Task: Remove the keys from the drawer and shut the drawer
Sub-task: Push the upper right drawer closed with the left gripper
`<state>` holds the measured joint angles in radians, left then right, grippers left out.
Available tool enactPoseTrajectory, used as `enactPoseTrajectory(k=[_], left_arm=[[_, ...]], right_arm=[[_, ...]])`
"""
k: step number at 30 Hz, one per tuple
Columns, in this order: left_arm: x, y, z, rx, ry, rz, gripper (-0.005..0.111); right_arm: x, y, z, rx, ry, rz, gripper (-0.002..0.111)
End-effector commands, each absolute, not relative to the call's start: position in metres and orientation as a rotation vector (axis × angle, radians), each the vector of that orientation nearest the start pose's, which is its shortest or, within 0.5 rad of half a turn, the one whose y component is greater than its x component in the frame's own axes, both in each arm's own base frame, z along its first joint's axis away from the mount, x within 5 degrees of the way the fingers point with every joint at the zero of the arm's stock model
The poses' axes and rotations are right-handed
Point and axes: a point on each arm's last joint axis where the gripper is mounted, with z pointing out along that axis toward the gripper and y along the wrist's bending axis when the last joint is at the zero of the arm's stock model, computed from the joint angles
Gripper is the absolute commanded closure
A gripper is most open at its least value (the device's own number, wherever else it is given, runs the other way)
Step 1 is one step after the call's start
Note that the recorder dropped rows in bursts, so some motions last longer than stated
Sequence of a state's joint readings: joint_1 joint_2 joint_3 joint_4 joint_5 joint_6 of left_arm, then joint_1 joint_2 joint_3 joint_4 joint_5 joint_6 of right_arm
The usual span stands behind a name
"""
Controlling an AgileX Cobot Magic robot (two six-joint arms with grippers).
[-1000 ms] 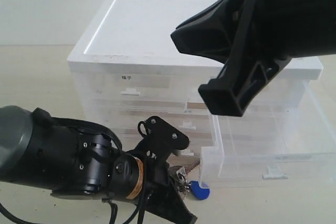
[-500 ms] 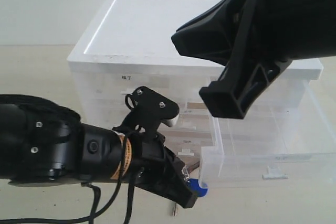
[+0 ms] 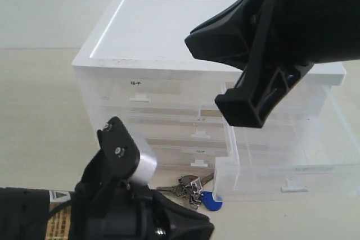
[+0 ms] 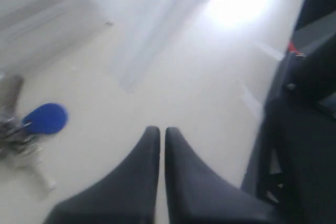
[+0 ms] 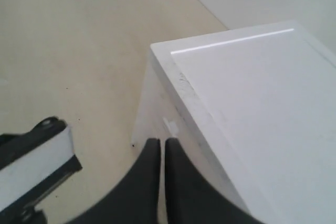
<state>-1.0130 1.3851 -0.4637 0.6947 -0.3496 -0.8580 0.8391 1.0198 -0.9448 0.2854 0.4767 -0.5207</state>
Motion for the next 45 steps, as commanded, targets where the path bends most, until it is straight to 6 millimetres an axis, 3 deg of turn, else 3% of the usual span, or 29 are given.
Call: enactPoseTrajectory(k=[1,5,13,29,38,45], left_arm=[[0.109,-0.244,0.199,1.09,1.895,-0.998,0.102],[0.121,-0.255,0.2,1.067,1.865,-0.93,0.102],[0.136,-0.253,0.205,0.923,1.825,-0.817,0.102],[0.14,-0.255,0.214,0.873,1.726,-0.831,0.102],[0.151,-0.248,0.216,0.776,1.711,-0.703,0.102],[0.152,-0.249,0.221,0.745,1.671,-0.71,0.102]], right_arm=[[0.135,0.167,0.374,-1.123,1.686,0.494,0.108],[0.135,0.167,0.373,-1.135,1.698,0.494,0.108],[0.135,0.167,0.373,-1.135,1.698,0.494,0.108],[0.135,0.167,0.373,-1.132,1.701,0.497,0.108],[0.135,0.167,0.373,-1.13,1.703,0.499,0.108],[0.135,0.167,0.373,-1.127,1.705,0.501,0.108]])
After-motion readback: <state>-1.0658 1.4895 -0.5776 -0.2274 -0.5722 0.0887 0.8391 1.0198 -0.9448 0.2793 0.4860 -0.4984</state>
